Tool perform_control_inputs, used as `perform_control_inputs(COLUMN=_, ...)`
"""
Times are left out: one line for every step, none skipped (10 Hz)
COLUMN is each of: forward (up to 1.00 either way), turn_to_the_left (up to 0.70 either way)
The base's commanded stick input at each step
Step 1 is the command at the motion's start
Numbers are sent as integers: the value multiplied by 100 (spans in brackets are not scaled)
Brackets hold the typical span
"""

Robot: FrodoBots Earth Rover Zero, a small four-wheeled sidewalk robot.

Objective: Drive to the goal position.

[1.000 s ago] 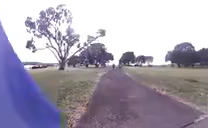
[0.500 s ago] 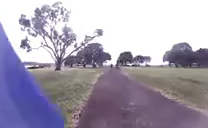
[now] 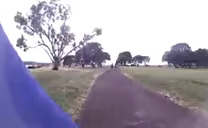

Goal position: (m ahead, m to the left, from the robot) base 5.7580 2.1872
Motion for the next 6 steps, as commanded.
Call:
perform_control_inputs(forward=70, turn_to_the_left=0)
perform_control_inputs(forward=70, turn_to_the_left=0)
perform_control_inputs(forward=70, turn_to_the_left=0)
perform_control_inputs(forward=70, turn_to_the_left=0)
perform_control_inputs(forward=70, turn_to_the_left=0)
perform_control_inputs(forward=70, turn_to_the_left=0)
